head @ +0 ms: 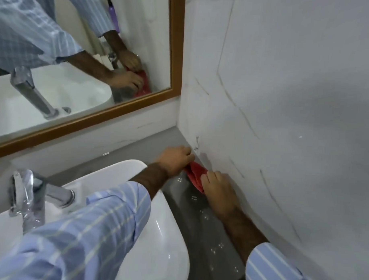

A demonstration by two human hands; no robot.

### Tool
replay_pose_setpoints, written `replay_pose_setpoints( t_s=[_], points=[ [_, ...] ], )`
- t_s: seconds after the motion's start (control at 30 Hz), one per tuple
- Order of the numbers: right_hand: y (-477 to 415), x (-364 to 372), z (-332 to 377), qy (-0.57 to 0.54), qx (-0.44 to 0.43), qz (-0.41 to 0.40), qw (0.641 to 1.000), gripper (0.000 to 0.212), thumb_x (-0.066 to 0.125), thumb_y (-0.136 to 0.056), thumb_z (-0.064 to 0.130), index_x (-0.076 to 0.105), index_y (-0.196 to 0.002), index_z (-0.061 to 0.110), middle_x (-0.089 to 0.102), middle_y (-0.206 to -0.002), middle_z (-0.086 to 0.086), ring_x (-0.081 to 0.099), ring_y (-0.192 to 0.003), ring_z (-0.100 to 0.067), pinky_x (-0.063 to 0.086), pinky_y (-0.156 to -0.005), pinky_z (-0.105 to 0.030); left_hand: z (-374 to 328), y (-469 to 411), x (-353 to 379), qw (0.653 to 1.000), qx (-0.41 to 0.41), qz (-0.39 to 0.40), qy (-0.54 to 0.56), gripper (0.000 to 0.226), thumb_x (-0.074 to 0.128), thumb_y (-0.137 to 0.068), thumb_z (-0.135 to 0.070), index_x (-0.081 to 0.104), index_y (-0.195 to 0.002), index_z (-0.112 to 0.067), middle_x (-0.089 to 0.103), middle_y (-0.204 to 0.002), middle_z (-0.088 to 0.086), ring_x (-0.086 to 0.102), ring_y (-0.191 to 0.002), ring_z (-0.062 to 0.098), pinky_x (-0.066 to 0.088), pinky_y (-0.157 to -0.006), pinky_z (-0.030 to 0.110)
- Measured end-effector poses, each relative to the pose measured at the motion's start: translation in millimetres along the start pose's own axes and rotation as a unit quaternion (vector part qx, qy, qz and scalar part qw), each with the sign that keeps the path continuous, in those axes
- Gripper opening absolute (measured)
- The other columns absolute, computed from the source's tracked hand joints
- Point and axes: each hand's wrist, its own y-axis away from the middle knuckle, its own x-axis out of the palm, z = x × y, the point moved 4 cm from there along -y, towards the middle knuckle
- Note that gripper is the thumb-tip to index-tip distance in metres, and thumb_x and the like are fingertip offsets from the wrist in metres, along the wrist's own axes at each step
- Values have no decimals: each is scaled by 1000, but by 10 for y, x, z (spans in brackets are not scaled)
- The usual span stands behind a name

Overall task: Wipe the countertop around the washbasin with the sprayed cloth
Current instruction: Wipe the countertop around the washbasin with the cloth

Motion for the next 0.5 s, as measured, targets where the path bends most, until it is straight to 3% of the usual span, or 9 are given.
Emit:
replay_pose_setpoints(
  t_s=[0.1, 0.17, 0.23, 0.3, 0.33, 0.4, 0.5],
  points=[
    [-88, 241, -50, 7, -8, 31, 999, 38, 85, -82, 18, 68, -115, 11, 72, -110, -12, 66, -97, -31, 58, -84, -41, -50, -137, 230, 999, 23, 29, -21, 28, 55, -97, -13, 61, -124, -11, 60, -127, 15, 59, -116, 36, 46, -70, 42],
    [-95, 359, -90, 12, -11, 45, 999, 30, 80, -84, 13, 69, -112, 8, 71, -107, -14, 66, -95, -33, 57, -84, -43, -120, -199, 287, 997, 26, 71, -23, 31, 56, -98, -12, 63, -128, -10, 61, -133, 14, 59, -121, 35, 47, -76, 40],
    [-36, 486, -104, 12, -17, 55, 998, 29, 83, -79, 12, 72, -106, 9, 72, -99, -13, 68, -89, -33, 58, -78, -42, -160, -201, 395, 986, 12, 168, 17, 31, 56, -100, -16, 67, -128, -10, 65, -136, 14, 62, -123, 33, 44, -83, 32],
    [67, 610, -101, -18, -17, 98, 995, 37, 76, -81, 17, 69, -116, 11, 68, -110, -12, 64, -101, -34, 55, -91, -44, -185, -98, 484, 955, -10, 291, 64, 33, 59, -99, -16, 69, -129, -8, 68, -137, 15, 65, -122, 34, 46, -87, 33],
    [111, 652, -111, -39, -17, 112, 993, 44, 70, -81, 20, 66, -124, 11, 66, -119, -12, 61, -111, -35, 51, -102, -46, -166, -26, 456, 946, -42, 311, 84, 34, 63, -97, -18, 69, -130, -10, 68, -137, 14, 65, -124, 34, 50, -93, 36],
    [121, 651, -155, -88, -6, 95, 992, 52, 68, -75, 22, 68, -125, 7, 67, -127, -15, 61, -121, -39, 47, -112, -51, -33, 105, 294, 958, -127, 224, 124, 35, 65, -94, -28, 69, -127, -18, 69, -134, 10, 65, -124, 33, 54, -97, 41],
    [-104, 634, -157, -138, -26, 10, 990, 51, 72, -75, 12, 72, -124, 0, 70, -132, -21, 64, -127, -42, 47, -114, -56, 247, 532, 68, 947, -282, -34, 149, 45, 50, -95, -42, 67, -130, -20, 66, -137, 11, 58, -132, 34, 44, -112, 43]
  ],
)
